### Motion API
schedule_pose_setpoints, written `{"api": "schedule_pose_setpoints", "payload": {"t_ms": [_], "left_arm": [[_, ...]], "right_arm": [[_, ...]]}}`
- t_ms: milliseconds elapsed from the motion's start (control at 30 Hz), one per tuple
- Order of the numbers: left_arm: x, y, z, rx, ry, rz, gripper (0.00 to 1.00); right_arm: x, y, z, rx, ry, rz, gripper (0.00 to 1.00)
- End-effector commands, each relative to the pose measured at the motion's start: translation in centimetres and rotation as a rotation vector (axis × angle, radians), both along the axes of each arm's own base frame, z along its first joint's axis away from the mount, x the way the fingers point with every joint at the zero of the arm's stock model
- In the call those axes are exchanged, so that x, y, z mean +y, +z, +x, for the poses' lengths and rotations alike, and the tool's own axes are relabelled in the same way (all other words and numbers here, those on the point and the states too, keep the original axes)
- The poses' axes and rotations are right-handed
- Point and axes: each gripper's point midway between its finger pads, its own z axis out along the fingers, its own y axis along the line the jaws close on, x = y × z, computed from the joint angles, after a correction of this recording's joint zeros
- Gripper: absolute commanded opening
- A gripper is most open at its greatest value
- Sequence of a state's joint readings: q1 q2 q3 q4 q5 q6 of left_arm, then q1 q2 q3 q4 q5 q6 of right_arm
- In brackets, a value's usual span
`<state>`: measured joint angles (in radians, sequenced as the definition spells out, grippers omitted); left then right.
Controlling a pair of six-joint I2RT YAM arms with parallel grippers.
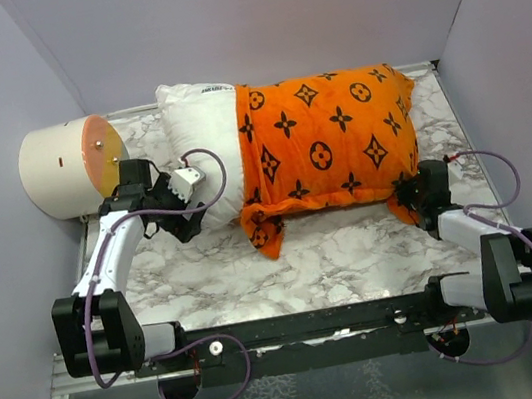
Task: Remove the pillowcase from the pillow
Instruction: Remove the pillow from the pillowcase.
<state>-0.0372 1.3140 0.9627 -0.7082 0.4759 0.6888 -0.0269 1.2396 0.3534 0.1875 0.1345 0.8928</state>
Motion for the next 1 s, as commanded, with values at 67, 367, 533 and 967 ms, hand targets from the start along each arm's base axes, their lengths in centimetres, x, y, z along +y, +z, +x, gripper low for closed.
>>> {"api": "schedule_pose_setpoints", "payload": {"t_ms": [67,367,533,967], "left_arm": [[-1.2,1.6,1.7,-0.133,-0.021,0.011,0.99],[-4.2,0.3,1.9,-0.078,-0.082,-0.047,0.99],[-3.4,-0.2,3.3,-0.120,-0.075,0.003,0.64],[8.9,10.8,14.6,-0.548,0.276,0.199,0.00]], "right_arm": [[1.9,-2.6,-2.9,0.122,0.083,0.035,0.01],[2.0,-2.1,-3.0,0.114,0.096,0.030,0.01],[1.8,-1.3,-2.5,0.113,0.087,0.020,0.01],[-2.3,-0.5,-2.6,0.106,-0.109,0.050,0.01]]}}
